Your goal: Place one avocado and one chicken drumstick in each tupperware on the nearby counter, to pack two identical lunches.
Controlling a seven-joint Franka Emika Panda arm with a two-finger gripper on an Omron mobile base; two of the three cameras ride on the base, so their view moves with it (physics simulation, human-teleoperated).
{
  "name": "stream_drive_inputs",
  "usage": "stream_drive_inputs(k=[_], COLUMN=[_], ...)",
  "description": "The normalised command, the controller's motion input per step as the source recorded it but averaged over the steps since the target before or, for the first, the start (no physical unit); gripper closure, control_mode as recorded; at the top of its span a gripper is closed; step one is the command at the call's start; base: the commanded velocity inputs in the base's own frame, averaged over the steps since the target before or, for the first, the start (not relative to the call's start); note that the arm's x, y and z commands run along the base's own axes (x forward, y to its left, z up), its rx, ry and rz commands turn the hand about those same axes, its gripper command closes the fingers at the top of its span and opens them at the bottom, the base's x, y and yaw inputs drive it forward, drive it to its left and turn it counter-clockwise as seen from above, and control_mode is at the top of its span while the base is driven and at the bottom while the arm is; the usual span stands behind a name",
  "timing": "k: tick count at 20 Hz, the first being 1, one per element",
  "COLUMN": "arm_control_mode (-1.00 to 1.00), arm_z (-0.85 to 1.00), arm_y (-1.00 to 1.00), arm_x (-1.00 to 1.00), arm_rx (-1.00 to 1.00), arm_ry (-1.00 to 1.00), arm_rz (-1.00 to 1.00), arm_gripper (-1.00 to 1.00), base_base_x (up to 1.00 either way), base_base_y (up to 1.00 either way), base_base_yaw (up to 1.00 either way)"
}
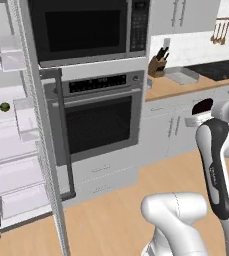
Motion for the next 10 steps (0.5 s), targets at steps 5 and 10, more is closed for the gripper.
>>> stream_drive_inputs(k=[5,10], arm_control_mode=[1.0,1.0], arm_z=[0.0,0.0], arm_y=[0.0,0.0], arm_x=[0.0,0.0], arm_rx=[0.0,0.0], arm_ry=[0.0,0.0], arm_rz=[0.0,0.0], arm_gripper=[1.0,1.0], base_base_x=[1.0,1.0], base_base_y=[-0.86,-0.8], base_base_yaw=[-0.11,-0.02])
